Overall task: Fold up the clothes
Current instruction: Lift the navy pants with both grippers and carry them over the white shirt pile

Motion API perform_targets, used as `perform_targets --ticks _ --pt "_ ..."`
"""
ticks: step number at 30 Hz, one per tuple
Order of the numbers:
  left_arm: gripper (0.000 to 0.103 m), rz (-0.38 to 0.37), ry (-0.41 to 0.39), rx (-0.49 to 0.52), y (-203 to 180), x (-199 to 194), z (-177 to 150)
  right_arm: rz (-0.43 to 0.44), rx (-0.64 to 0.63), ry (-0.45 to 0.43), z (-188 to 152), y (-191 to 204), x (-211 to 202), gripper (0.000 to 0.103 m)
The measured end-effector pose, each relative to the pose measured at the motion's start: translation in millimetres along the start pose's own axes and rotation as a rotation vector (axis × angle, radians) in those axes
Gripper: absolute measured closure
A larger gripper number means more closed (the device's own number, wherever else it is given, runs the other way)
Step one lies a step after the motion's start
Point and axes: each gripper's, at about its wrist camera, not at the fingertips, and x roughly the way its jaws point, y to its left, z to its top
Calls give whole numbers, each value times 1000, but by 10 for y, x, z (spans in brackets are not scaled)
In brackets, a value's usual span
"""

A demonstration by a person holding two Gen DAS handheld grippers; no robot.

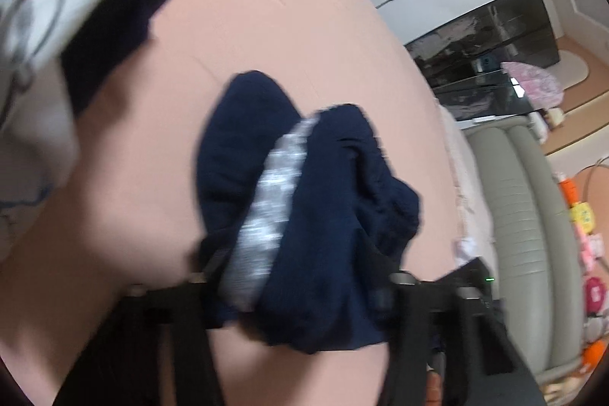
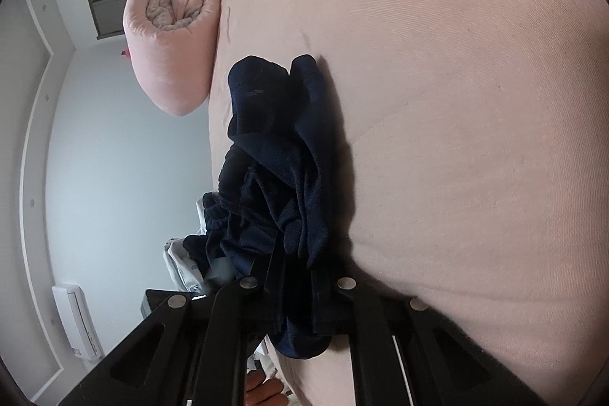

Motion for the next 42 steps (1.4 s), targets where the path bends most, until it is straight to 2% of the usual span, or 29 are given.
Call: perform_targets --ticks 3,7,11,16,20,24,30,33,37,42 --pt "81 3 -9 20 11 -7 -3 3 -9 -1 3 16 11 98" --pt "81 7 -21 48 26 -16 -7 -10 -43 -14 -4 72 29 98" --pt "83 52 -32 57 -92 -8 6 -76 -44 -30 -8 137 39 98" --pt "89 95 -82 169 -313 -47 -63 -196 -135 -82 -108 338 66 97" --pt "90 132 -125 298 -501 -131 -133 -225 -164 -119 -183 449 14 89" --pt "90 154 -151 389 -666 -253 -145 -242 -197 -138 -269 584 -65 89" --pt "90 117 -148 418 -804 -397 -59 -269 -292 -153 -476 867 -144 89" --pt "90 128 -147 432 -880 -410 -36 -288 -320 -164 -577 986 -172 89" --pt "90 137 -147 410 -831 -484 -4 -347 -341 -172 -674 1131 -201 89" --pt "90 112 -154 370 -779 -641 84 -354 -377 -163 -770 1373 -206 89"
